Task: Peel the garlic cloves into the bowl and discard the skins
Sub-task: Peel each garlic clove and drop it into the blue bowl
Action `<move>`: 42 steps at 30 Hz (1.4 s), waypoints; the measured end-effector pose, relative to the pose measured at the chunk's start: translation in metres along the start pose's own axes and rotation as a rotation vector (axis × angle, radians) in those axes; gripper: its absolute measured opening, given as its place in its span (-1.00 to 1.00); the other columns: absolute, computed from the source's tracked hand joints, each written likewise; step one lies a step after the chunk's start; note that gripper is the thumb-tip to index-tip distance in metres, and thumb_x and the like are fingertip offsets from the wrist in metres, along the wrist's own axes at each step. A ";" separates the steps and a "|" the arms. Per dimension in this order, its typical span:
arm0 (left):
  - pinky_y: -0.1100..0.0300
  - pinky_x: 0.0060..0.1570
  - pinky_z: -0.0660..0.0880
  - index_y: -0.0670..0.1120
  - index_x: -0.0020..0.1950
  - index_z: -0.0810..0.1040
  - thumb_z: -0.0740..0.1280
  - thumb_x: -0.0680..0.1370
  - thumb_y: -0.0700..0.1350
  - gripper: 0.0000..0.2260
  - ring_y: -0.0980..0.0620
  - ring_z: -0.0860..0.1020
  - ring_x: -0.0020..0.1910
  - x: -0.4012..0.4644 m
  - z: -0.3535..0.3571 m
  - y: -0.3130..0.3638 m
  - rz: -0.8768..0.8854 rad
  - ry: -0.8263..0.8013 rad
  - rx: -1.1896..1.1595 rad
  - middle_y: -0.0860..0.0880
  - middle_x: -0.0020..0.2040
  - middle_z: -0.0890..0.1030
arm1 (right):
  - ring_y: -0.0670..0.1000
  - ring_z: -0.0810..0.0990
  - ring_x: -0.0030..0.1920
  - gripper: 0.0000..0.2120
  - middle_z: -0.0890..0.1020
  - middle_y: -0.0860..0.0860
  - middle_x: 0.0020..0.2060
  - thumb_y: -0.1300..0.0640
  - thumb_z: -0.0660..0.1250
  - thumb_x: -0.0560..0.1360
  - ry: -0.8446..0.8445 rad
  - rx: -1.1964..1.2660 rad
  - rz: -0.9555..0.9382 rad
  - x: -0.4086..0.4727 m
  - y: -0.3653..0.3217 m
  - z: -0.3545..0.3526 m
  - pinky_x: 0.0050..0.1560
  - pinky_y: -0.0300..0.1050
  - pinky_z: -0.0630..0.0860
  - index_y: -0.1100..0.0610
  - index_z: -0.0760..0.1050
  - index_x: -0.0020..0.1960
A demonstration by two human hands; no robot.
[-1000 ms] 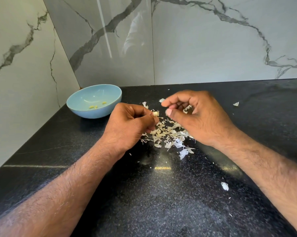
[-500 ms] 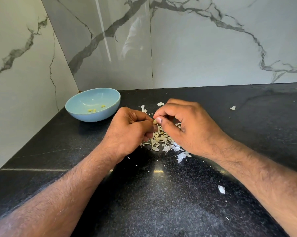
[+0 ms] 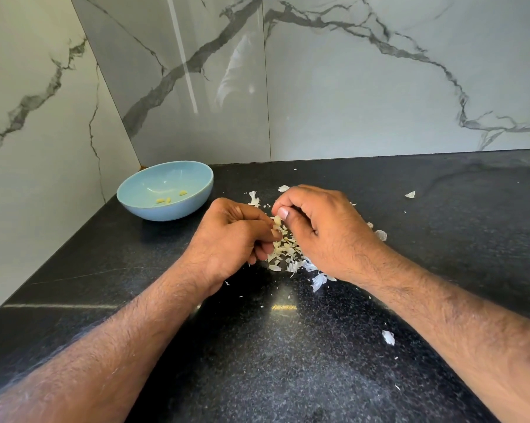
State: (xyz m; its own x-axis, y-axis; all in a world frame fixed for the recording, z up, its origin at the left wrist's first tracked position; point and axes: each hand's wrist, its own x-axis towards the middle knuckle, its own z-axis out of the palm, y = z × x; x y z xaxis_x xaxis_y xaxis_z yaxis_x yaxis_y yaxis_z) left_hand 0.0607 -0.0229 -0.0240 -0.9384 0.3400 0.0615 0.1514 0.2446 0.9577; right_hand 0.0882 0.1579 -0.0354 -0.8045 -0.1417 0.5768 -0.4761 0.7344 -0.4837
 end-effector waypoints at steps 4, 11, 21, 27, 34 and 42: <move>0.17 -0.39 0.44 -0.23 -0.23 0.73 0.48 0.50 -0.33 -0.89 -0.09 0.54 -0.38 0.002 0.000 -0.001 -0.026 0.018 0.006 -0.22 -0.37 0.64 | -0.28 0.56 -0.29 -0.86 0.64 -0.17 -0.22 0.19 0.32 0.68 -0.036 0.055 0.118 -0.001 -0.003 -0.005 -0.37 -0.41 0.40 0.05 0.66 0.07; 0.23 -0.39 0.44 -0.19 -0.20 0.75 0.51 0.52 -0.27 -0.91 -0.01 0.56 -0.36 0.003 -0.005 -0.003 0.003 0.010 0.050 -0.17 -0.34 0.67 | -0.16 0.64 -0.05 -0.80 0.67 -0.20 -0.08 0.23 0.36 0.64 -0.093 0.069 0.158 -0.001 0.000 -0.008 -0.03 -0.21 0.60 -0.02 0.71 0.08; 0.33 -0.35 0.46 -0.15 -0.21 0.75 0.50 0.55 -0.27 -0.86 0.06 0.58 -0.34 0.004 -0.007 -0.004 0.073 -0.026 0.102 -0.14 -0.32 0.68 | -0.11 0.67 -0.15 -0.89 0.73 -0.14 -0.17 0.13 0.45 0.60 -0.099 0.181 0.213 -0.003 0.002 -0.010 -0.07 -0.14 0.62 -0.04 0.73 0.05; 0.21 -0.29 0.47 -0.13 -0.26 0.72 0.51 0.51 -0.24 -0.85 0.06 0.55 -0.36 0.004 -0.012 -0.003 0.054 -0.008 0.186 -0.10 -0.37 0.65 | -0.10 0.61 -0.19 -0.83 0.74 0.03 -0.16 0.31 0.36 0.63 -0.115 0.677 0.502 -0.001 0.006 -0.015 -0.20 -0.16 0.49 0.16 0.71 0.10; 0.22 -0.39 0.32 -0.10 -0.43 0.42 0.62 0.47 -0.01 -0.54 0.10 0.30 -0.46 0.008 -0.036 0.000 0.057 -0.029 0.519 0.06 -0.51 0.35 | 0.03 0.67 -0.13 -0.77 0.74 0.26 0.00 0.41 0.33 0.56 -0.141 1.169 0.706 0.002 0.005 -0.027 -0.11 -0.13 0.67 0.29 0.65 0.16; 0.14 -0.31 0.49 -0.05 -0.13 0.59 0.67 0.44 -0.04 -0.72 0.11 0.47 -0.38 0.014 -0.047 -0.008 0.113 -0.037 0.511 0.01 -0.36 0.58 | 0.00 0.73 -0.17 -0.79 0.71 0.31 -0.08 0.35 0.48 0.44 -0.111 1.062 0.652 0.001 0.001 -0.022 -0.08 -0.13 0.69 0.34 0.66 0.07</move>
State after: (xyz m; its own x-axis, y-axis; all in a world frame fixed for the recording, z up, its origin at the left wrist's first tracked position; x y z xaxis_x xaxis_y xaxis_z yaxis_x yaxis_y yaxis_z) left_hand 0.0316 -0.0627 -0.0174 -0.8971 0.4199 0.1375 0.3920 0.6130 0.6860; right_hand 0.0948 0.1736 -0.0210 -0.9989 -0.0463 -0.0027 0.0120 -0.2021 -0.9793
